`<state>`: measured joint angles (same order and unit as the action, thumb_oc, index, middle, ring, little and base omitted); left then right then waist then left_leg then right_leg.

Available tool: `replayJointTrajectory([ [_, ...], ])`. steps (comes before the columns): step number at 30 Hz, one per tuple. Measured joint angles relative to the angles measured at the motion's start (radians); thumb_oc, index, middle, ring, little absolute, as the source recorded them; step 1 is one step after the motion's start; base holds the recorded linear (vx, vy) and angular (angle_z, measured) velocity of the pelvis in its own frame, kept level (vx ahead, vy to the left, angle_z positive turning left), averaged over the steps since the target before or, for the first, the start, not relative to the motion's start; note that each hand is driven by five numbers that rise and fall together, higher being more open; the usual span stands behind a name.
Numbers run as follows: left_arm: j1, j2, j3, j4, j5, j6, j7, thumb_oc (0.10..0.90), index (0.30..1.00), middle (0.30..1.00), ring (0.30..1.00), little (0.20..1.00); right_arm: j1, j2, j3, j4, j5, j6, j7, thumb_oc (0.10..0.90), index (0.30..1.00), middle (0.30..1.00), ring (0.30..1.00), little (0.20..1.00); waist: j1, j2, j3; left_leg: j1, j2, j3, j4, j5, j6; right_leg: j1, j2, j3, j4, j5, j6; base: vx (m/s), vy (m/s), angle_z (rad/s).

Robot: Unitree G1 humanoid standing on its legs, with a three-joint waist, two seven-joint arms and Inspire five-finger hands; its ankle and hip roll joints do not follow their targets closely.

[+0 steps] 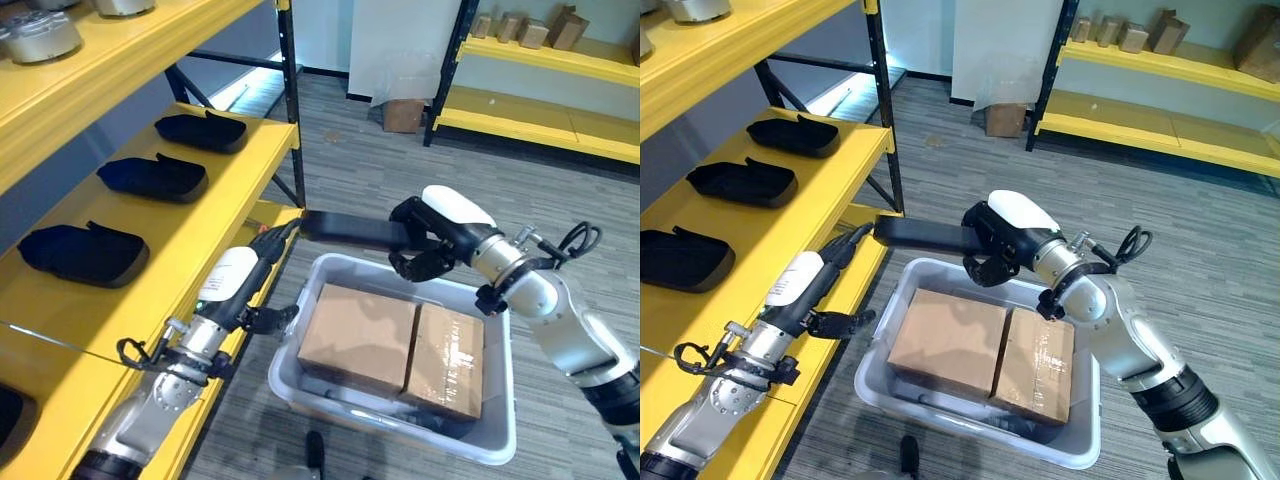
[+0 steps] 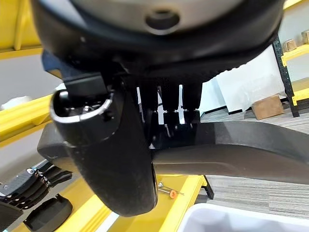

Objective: Move parts from the plastic box to the shelf.

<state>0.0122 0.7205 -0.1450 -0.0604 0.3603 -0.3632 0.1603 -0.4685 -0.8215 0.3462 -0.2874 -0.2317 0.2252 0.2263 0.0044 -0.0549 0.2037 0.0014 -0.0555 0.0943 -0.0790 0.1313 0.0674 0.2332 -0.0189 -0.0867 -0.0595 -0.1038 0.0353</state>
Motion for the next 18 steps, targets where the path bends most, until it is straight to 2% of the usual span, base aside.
replayJointTrajectory([
  [11, 0.0, 0.0, 0.0, 0.0, 0.0, 0.02, 0.002, 0.9, 1.0, 1.0, 1.0, 1.0, -0.007, 0.002, 0.034, -0.007, -0.001, 0.0, 0.037, 0.4, 0.3, 0.3, 0.3, 0.3, 0.002, 0.0, 0.0, 0.0, 0.0, 0.0, 0.0, -0.001, -0.001, 0.001, 0.0, 0.0, -0.002, 0.0, 0.0, 0.0, 0.0, 0.0],
  [18, 0.0, 0.0, 0.001, 0.001, 0.008, 0.064, 0.03, 0.9, 1.0, 1.0, 1.0, 1.0, 0.0, 0.004, 0.05, -0.023, -0.004, 0.002, 0.073, 0.4, 0.3, 0.3, 0.3, 0.3, 0.0, 0.0, 0.0, 0.0, 0.001, 0.0, 0.0, -0.001, -0.002, -0.002, 0.0, 0.0, -0.002, 0.0, 0.0, 0.0, 0.0, 0.0],
])
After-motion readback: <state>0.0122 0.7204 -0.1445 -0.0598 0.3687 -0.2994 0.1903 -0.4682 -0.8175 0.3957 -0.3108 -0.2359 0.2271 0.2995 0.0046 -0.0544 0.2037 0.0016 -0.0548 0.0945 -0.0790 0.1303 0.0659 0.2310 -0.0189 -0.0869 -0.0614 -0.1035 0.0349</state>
